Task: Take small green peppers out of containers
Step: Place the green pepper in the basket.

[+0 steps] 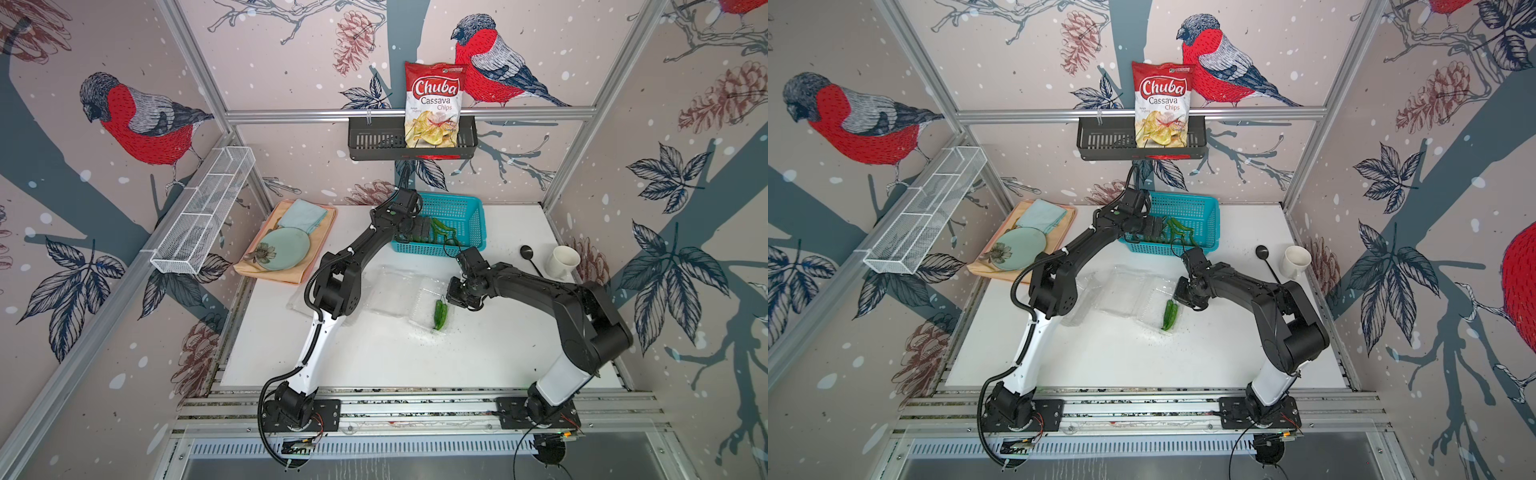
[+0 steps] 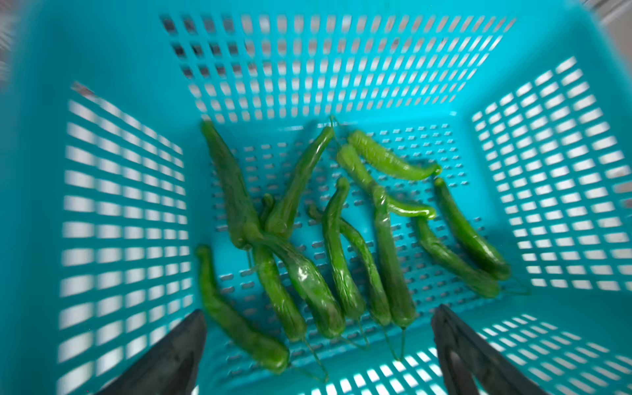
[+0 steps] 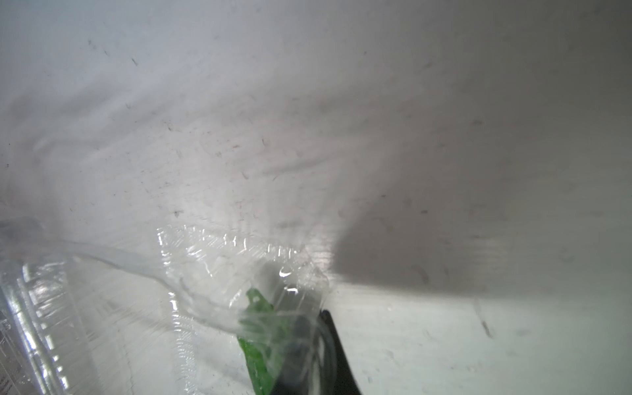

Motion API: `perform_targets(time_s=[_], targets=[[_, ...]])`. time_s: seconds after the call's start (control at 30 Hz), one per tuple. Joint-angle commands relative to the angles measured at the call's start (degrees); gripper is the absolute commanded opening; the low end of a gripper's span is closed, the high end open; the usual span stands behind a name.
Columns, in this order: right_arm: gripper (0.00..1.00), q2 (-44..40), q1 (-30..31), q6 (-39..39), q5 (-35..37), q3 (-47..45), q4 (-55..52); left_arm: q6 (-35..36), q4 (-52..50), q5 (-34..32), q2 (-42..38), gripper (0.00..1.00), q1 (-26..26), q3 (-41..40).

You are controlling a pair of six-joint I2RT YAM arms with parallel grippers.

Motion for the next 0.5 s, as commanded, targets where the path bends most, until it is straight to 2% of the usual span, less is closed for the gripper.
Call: perform_targets(time_s=[0.0,0.2,0.33,0.47], targets=[[0.09,0.96,-0.31,-0.89,1.61,1.59,-0.52,1.0,-3.1,-2.64,-6.56,0.96,-1.82,-0.59],[0.08,1.62,-1.52,0.55,2.95,2.79,0.5,1.24,-10.19,-0.49,-17.69,0.87,-5.49,-10.65],[0.08,2.28,-2.56,-0.09,4.71,3.85,-0.5,0.83,-9.31,7.5,-26.37,0.81,-7.77,-24.59],[0.08,2.36,-4.0,-0.59,5.33,3.74,-0.24,-2.18,-10.62,17.93,-28.55,0.74,-8.59,-32.92]])
